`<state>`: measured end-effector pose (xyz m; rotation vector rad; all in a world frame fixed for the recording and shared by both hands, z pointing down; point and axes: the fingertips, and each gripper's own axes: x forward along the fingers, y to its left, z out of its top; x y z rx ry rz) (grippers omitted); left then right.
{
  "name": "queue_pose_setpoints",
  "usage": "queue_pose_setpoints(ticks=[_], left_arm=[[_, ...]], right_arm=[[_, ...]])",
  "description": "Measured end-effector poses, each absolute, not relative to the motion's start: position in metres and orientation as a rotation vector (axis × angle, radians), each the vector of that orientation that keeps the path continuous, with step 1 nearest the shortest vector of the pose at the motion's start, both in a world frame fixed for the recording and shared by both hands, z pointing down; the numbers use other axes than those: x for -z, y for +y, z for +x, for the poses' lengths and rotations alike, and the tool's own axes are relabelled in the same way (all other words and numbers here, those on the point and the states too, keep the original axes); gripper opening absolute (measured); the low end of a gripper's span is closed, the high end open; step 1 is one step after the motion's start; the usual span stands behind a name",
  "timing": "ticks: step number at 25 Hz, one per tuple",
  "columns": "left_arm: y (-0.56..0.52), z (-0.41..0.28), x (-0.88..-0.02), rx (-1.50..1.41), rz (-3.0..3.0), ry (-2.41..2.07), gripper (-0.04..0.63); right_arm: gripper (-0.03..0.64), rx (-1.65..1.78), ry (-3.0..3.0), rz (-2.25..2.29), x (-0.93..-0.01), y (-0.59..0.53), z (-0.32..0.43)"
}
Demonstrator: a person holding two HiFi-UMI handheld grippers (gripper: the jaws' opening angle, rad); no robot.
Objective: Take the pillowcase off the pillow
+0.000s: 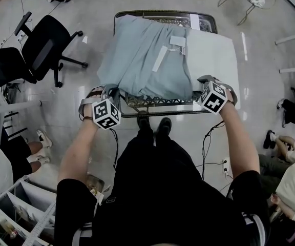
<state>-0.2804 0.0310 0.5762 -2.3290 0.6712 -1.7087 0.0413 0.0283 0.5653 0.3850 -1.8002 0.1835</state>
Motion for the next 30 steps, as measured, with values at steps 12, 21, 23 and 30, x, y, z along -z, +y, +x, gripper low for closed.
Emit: queue_pose_setpoints(ticks=[12,21,23,30], left_arm=[[-0.025,-0.359,-0.546,1.626,-2.487,1.035,0.006],[-0.119,-0.255,-0.523,1.491,-2.636,0.856,0.019],[-0.148,-0.245,-0.525,1.517,-2.643,0.839,0.055],[-0.249,-0.24,-0.552,1.726,-2.566,0.747,0.114]], right_arm=[[0.298,-0.156,-1.591,0.365,-0.602,0.055,0.092],[0.316,-0.289,-1.776,0.501,-0.549,-0.017,0.101],[0.316,-0.292,-1.832,0.55,-0.537,-0.059,0.101],[0.347,-0.277,-1.849,0.388,-0.563,-0.173,0.106]])
